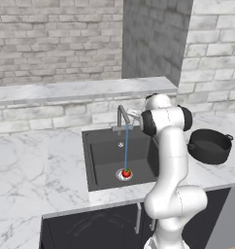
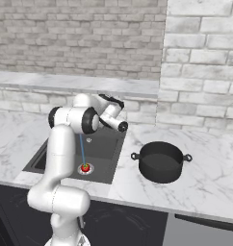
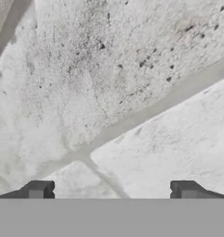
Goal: Dump the tomato from the pot into the sink. Then turn on the water and wash the tomato. Then turn off the water and put the tomato back in the pot.
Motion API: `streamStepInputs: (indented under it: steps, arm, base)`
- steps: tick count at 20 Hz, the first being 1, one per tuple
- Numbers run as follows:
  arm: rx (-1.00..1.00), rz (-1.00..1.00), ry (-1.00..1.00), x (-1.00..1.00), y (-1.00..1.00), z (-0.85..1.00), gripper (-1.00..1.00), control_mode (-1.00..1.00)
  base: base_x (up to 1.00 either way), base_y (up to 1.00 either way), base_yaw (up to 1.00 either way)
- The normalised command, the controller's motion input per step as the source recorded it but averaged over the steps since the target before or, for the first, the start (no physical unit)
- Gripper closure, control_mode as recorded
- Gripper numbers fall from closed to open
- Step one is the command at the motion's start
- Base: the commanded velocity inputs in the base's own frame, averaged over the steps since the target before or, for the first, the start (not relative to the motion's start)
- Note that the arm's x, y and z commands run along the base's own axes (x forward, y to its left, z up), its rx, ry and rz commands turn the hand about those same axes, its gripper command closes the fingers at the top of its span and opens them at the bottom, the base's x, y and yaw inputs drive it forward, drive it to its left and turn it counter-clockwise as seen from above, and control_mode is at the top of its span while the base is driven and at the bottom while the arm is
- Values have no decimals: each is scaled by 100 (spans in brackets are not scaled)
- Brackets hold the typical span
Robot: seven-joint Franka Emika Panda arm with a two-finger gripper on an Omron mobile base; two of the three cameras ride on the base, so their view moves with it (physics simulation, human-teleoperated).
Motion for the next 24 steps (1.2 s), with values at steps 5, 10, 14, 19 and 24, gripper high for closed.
streamStepInputs:
  steps: [5, 10, 14, 19, 24]
  arm:
    - [8, 41, 4, -3, 99, -16, -100, -100]
    - [11, 39, 7, -5, 98, -14, -100, -100]
    - [13, 38, 6, -8, 98, -14, -100, -100]
    - [1, 16, 0, -2, 28, -1, -100, -100]
    - [0, 0, 0, -1, -1, 0, -100, -100]
  base:
    - [0, 0, 0]
    - [0, 0, 0]
    - [0, 0, 0]
    - [0, 0, 0]
    - [0, 0, 0]
